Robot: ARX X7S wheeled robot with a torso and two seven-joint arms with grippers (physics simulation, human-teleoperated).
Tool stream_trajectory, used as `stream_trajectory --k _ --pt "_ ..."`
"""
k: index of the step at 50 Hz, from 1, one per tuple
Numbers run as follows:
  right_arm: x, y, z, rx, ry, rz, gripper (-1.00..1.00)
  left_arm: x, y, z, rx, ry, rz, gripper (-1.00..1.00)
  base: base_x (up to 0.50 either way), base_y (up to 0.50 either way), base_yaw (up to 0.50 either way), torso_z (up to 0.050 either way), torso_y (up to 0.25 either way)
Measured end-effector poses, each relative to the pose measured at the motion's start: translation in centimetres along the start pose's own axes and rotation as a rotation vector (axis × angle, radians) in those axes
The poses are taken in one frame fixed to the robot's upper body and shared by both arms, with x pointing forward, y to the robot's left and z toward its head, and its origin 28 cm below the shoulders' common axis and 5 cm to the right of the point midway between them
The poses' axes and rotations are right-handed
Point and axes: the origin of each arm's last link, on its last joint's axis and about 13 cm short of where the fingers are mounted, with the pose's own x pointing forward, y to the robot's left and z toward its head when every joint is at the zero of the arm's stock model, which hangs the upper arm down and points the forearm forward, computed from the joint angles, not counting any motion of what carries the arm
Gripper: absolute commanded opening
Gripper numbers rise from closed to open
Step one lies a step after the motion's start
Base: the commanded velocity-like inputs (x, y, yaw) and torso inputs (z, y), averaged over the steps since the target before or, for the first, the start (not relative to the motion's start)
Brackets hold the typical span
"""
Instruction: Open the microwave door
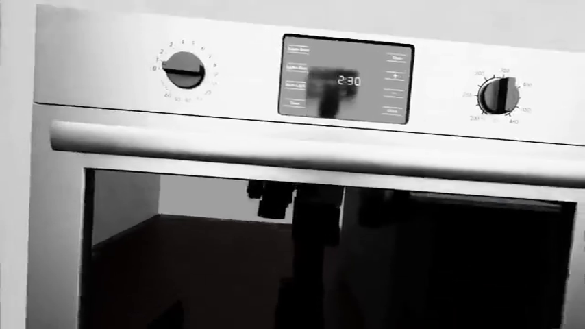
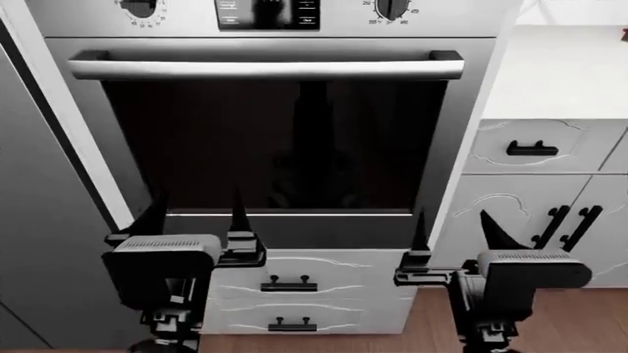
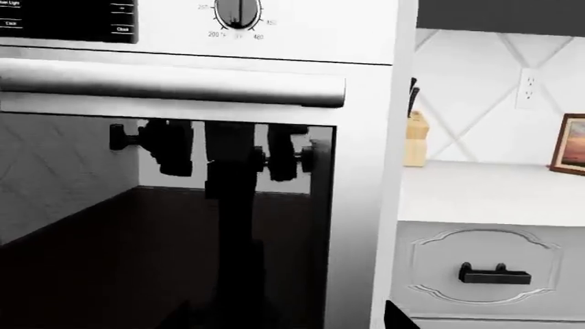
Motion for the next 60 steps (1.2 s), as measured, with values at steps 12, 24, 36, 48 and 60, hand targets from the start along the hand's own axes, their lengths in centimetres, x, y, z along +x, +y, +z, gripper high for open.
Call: stream_trajectory --k 12,24,36,48,60 --pt "3.6 -0.6 6.6 -0.062 -0.18 0.002 1.0 3.2 0.6 6.9 0.002 -0.199 -0.009 1.0 0.0 0.0 0.0 0.05 0.0" --pt "6.6 -0.9 12.6 -0.107 -0.343 0.006 1.0 5.8 0.9 14.0 0.041 -0.379 -0.031 1.0 0.0 0.0 0.0 0.05 0.0" --pt "7.7 -1.1 15.3 -0.132 -0.433 0.007 1.0 8.1 1.0 19.7 0.065 -0.482 -0.036 1.0 0.0 0.0 0.0 0.05 0.0" --pt "10.0 -1.9 20.8 -0.156 -0.51 0.006 1.0 10.0 1.3 22.8 0.077 -0.517 -0.023 1.0 0.0 0.0 0.0 0.05 0.0" --pt "10.3 -2.3 24.5 -0.177 -0.602 0.013 1.0 10.1 1.5 24.7 0.074 -0.555 -0.015 1.0 0.0 0.0 0.0 0.05 0.0"
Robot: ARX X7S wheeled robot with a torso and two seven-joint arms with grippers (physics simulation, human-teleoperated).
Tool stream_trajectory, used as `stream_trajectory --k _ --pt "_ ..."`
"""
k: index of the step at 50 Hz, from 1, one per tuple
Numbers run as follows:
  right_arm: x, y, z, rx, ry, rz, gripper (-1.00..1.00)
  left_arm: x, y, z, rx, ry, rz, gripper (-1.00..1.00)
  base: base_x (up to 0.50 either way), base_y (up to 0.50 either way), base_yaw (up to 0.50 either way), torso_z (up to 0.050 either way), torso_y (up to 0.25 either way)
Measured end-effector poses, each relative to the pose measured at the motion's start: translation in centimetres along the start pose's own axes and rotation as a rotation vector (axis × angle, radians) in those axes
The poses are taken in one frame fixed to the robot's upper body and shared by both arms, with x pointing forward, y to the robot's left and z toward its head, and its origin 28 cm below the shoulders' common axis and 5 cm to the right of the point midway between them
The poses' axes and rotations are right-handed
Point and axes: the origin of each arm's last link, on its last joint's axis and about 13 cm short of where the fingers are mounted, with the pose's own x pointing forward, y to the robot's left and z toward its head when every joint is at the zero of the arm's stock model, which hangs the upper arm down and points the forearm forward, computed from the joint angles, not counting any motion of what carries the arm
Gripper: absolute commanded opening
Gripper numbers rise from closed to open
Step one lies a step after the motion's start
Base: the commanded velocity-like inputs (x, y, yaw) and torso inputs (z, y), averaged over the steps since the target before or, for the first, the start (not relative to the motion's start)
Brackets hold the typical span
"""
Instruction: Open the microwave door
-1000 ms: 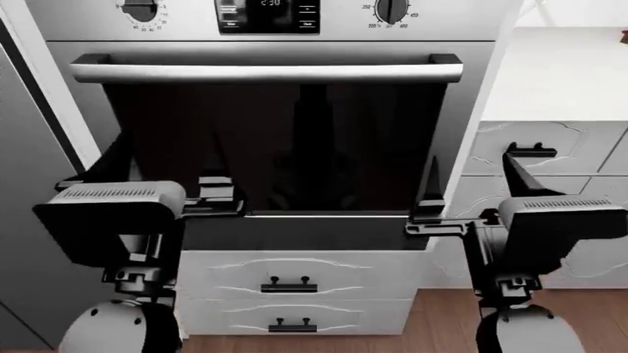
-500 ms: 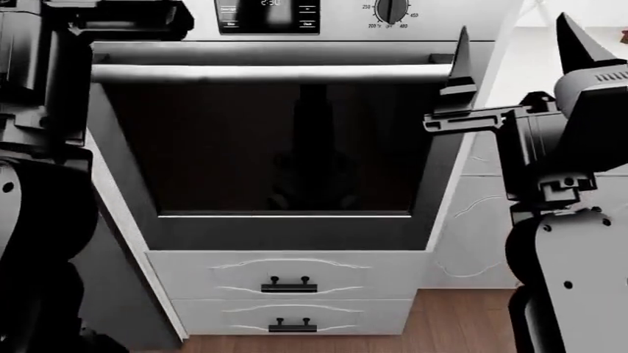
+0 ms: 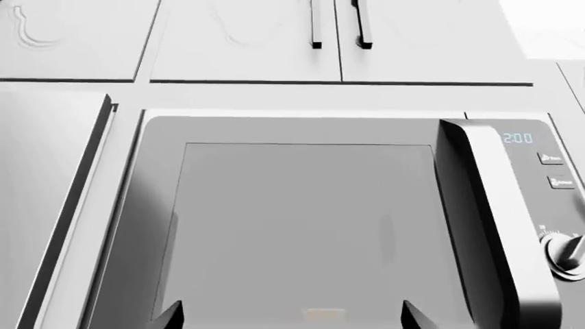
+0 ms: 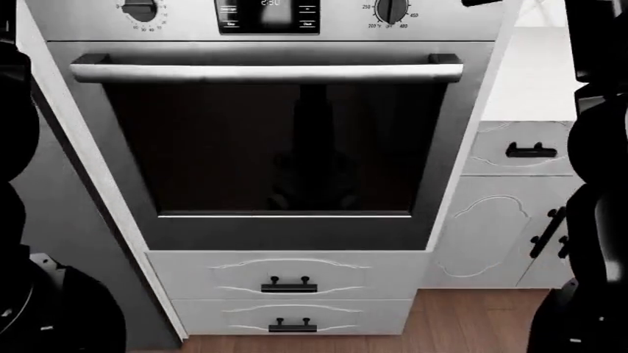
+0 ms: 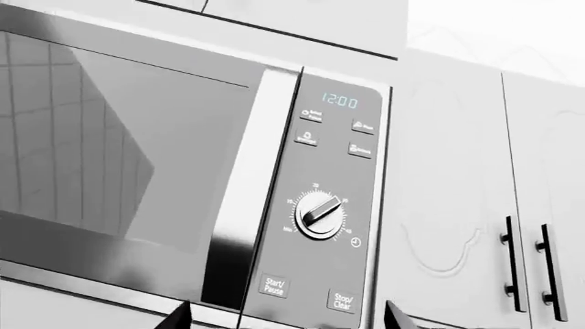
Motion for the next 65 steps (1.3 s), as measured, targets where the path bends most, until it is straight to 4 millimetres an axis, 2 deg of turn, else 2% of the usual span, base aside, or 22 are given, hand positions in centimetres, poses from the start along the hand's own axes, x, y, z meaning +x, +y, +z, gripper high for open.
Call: stream_trajectory --k 10,15,24,43,65 --pt "0.7 -0.2 0.2 0.006 -0.026 0.01 1.0 0.1 0.1 0.5 0.005 -0.006 0.014 1.0 0.0 -0.36 0.0 0.01 0.0" --pt "0.3 0.2 -0.1 0.015 -0.041 0.004 1.0 0.2 0.1 0.5 0.01 -0.005 0.016 1.0 0.0 -0.5 0.0 0.0 0.0" --pt "-0.8 0.3 0.7 0.024 -0.055 -0.002 1.0 0.1 0.0 0.5 0.014 -0.001 0.014 1.0 0.0 -0.5 0.0 0.0 0.0" --pt "-0.7 0.5 0.6 0.034 -0.03 0.009 1.0 0.2 -0.3 0.4 0.023 0.008 0.008 1.0 0.0 -0.49 0.0 0.0 0.0" --pt "-0.5 0.7 0.9 0.021 -0.023 0.03 1.0 0.4 -0.3 0.6 0.029 0.008 0.01 1.0 0.35 0.0 0.0 0.0 0.0"
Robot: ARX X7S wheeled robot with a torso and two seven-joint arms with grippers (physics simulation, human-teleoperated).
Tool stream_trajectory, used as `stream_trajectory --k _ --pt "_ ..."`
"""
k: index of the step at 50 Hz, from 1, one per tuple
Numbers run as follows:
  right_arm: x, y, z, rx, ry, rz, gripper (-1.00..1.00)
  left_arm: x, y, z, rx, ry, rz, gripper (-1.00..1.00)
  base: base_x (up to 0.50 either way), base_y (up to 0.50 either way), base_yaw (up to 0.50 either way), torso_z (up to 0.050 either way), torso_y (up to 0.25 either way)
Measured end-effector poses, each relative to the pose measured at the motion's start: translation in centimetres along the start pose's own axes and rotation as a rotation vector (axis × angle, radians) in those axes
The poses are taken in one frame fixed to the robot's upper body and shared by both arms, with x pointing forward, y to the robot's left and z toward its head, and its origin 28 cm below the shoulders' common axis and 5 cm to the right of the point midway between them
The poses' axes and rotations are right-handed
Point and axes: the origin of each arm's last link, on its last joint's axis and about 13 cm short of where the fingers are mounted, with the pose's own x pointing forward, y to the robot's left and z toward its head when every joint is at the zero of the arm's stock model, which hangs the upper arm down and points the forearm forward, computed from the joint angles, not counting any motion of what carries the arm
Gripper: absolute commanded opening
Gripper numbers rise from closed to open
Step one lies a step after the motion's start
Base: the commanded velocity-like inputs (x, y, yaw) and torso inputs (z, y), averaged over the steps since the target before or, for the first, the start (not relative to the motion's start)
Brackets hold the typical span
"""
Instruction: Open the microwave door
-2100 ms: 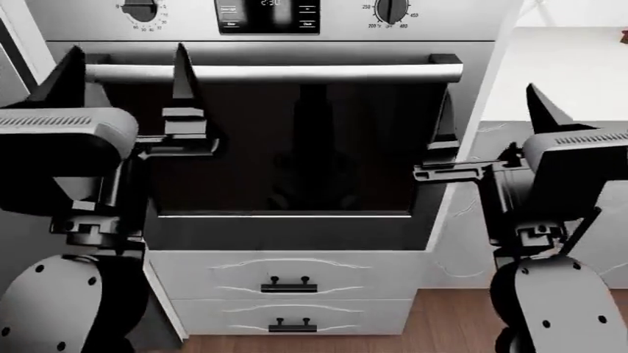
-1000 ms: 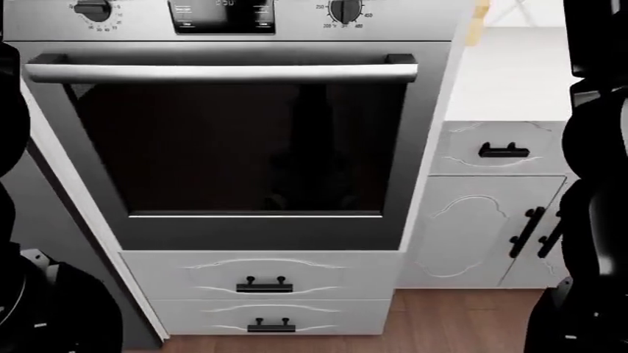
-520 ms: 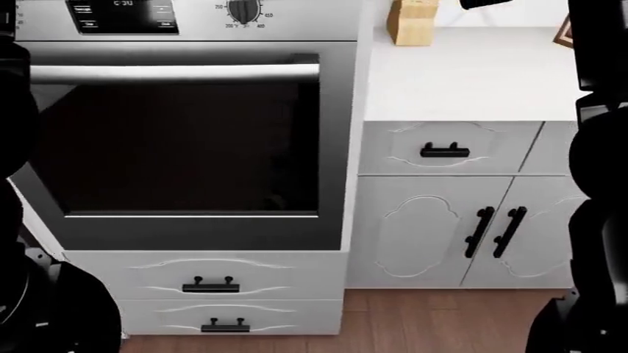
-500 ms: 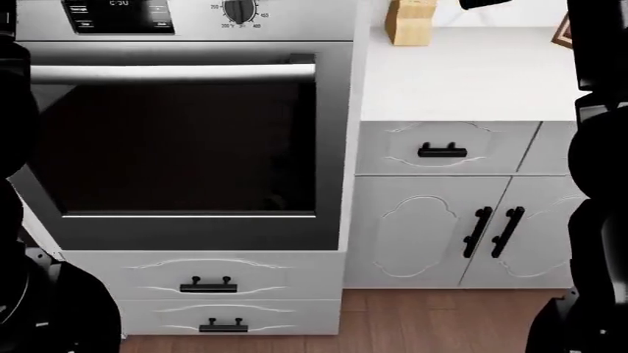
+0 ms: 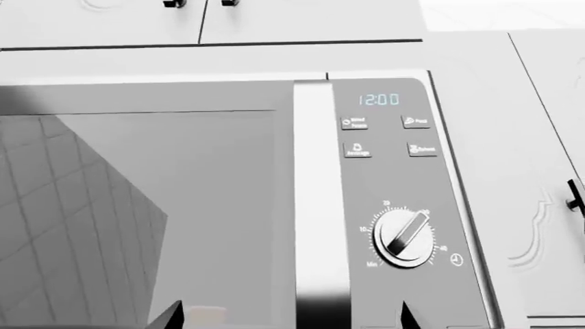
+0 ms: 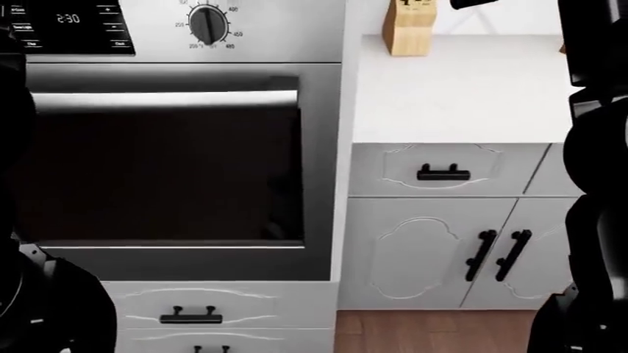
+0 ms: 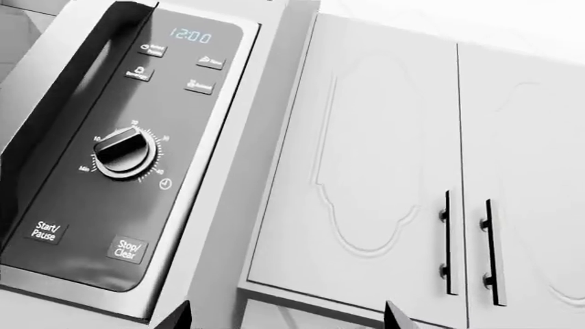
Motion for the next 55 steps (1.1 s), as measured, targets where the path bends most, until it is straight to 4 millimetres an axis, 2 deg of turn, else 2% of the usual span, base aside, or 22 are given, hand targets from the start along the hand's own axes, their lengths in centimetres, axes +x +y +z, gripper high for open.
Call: stream_trajectory --k 6,11,15,28,42,55 --pt "0.0 0.0 -0.1 0.0 0.002 0.001 1.0 0.0 0.0 0.1 0.002 0.0 -0.001 1.0 0.43 0.0 0.0 0.0 0.0" --pt "0.1 0.1 -0.2 0.003 0.003 0.0 1.0 0.1 0.0 0.1 0.003 0.003 -0.004 1.0 0.0 0.0 0.0 0.0 0.0" --pt "0.1 0.1 -0.2 0.011 0.002 0.005 1.0 0.1 0.0 0.1 0.006 0.004 0.0 1.0 0.0 -0.5 0.0 0.0 0.0" --pt "0.0 -0.1 0.0 0.018 -0.002 -0.006 1.0 0.8 -0.5 0.1 0.0 0.025 -0.018 1.0 0.0 0.0 0.0 0.0 0.0" --pt "-0.1 -0.2 -0.1 0.017 0.0 -0.001 1.0 4.4 -0.5 0.3 0.008 0.116 -0.006 1.0 0.0 0.0 0.0 0.0 0.0" --pt "-0.3 -0.2 0.0 0.016 0.001 0.001 1.0 7.8 -0.9 -0.5 0.035 0.18 -0.006 1.0 0.0 0.0 0.0 0.0 0.0"
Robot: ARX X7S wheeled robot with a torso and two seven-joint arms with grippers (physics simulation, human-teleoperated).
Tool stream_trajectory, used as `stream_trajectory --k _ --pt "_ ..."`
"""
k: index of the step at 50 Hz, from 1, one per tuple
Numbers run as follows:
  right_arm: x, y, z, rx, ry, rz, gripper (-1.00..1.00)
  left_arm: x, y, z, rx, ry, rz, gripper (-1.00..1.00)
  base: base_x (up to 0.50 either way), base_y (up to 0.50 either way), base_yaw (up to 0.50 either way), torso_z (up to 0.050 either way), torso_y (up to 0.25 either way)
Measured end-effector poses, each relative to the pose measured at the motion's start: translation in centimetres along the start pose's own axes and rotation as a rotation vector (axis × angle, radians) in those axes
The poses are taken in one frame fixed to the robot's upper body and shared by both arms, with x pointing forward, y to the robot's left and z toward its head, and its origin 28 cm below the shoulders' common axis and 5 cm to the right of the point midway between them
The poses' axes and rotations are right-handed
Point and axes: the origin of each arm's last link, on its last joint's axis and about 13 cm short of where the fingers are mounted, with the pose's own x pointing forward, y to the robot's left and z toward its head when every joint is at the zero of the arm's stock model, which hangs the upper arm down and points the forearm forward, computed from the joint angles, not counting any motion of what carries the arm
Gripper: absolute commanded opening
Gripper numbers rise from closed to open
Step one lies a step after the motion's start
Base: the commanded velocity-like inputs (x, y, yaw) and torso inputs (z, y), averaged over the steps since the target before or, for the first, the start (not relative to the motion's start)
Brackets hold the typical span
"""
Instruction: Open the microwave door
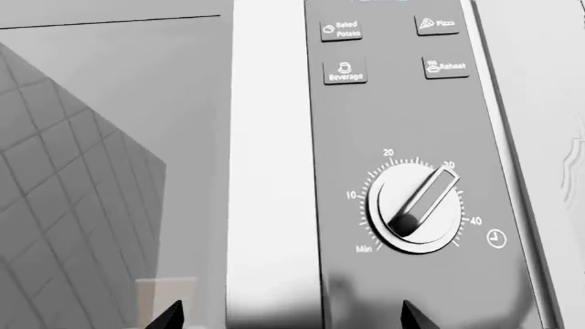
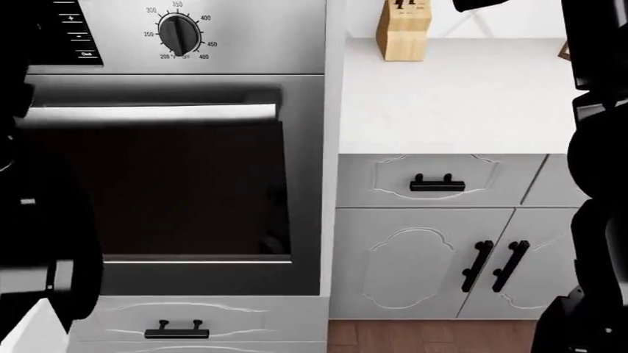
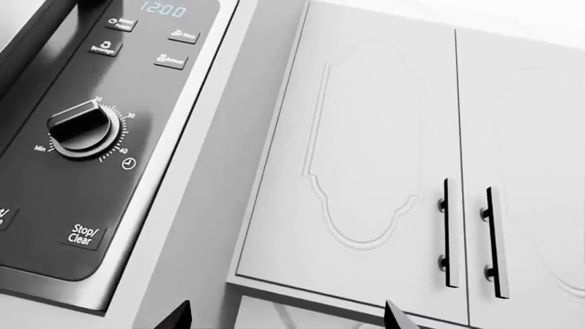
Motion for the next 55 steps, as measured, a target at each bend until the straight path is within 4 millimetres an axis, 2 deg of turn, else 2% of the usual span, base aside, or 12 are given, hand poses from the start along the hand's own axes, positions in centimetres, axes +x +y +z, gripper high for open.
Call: stream_trajectory --k 19,40,41,55 --pt "0.1 0.0 0.0 -0.008 0.003 0.002 1.0 3.5 -0.3 -1.2 0.05 0.053 0.027 1.0 0.0 0.0 0.0 0.0 0.0" --pt "0.1 0.0 -0.1 -0.016 0.006 0.005 1.0 5.6 0.0 -2.7 0.092 0.098 0.064 1.0 0.0 0.0 0.0 0.0 0.0" --pt "0.1 0.0 -0.1 -0.016 0.006 0.005 1.0 5.7 0.0 -2.8 0.093 0.1 0.065 -1.0 0.0 0.0 0.0 0.0 0.0" --pt "0.1 -0.1 0.2 -0.021 0.007 0.006 1.0 5.7 0.1 -2.9 0.082 0.102 0.055 -1.0 0.0 0.0 0.0 0.0 0.0"
